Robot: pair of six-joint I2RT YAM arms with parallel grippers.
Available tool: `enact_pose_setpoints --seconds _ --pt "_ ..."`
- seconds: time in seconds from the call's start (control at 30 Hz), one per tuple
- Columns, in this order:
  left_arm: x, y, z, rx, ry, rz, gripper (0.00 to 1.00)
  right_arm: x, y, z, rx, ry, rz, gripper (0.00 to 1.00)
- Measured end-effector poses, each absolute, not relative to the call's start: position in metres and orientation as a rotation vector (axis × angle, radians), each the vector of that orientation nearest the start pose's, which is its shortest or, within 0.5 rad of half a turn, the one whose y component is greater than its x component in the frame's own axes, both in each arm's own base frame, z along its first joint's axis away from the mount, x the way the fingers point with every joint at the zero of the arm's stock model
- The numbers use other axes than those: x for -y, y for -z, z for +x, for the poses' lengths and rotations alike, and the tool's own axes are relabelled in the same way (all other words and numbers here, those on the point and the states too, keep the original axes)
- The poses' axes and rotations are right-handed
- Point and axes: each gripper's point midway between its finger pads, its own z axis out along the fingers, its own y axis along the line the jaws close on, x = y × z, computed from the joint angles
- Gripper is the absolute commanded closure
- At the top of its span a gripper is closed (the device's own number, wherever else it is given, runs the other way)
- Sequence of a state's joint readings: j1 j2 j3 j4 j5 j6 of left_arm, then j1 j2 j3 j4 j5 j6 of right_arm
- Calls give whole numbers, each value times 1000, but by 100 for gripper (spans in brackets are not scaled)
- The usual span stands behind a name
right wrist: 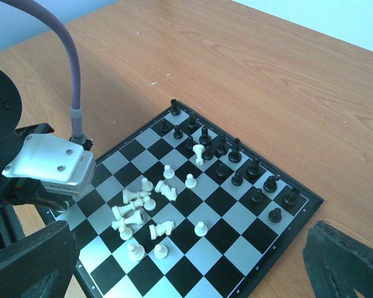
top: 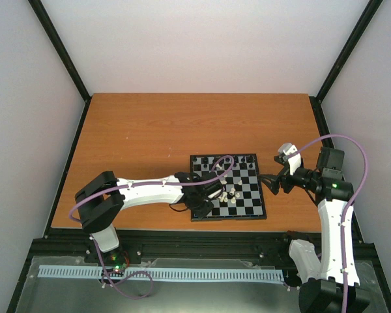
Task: Set up the chess pieces on the board
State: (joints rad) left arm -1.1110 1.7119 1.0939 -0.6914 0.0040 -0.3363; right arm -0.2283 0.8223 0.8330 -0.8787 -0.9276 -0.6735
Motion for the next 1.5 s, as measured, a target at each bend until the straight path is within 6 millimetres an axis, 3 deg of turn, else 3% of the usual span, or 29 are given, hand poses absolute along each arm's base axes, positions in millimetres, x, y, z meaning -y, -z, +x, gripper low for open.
enact_pose_setpoints --seconds 0.43,0.67,1.03,1.13,1.2,1.23,1.27,1.37,1.5 --pt "307 -44 156 -2716 220 1103 87 -89 -234 225 -1932 -600 -826 0" --pt "305 -42 155 -2723 217 1095 78 -89 -234 225 -1932 -601 -826 0" --pt "299 -46 152 -2736 202 1098 73 -89 -234 225 -1933 -600 -825 0" --pt "296 -69 151 -2706 232 1089 66 -89 -234 226 -1931 -597 -825 0" --pt "299 -97 157 -2644 263 1064 39 -88 -232 226 -1933 -596 -825 0" --pt "301 -113 162 -2599 280 1051 10 -88 -230 227 -1936 -600 -823 0" --pt "304 -133 168 -2544 301 1023 1 -89 -228 227 -1942 -606 -822 0" --pt "304 -192 185 -2378 342 916 0 -89 -220 230 -1970 -623 -800 0" --pt "293 -247 214 -2239 260 749 0 -88 -220 237 -2002 -649 -779 0"
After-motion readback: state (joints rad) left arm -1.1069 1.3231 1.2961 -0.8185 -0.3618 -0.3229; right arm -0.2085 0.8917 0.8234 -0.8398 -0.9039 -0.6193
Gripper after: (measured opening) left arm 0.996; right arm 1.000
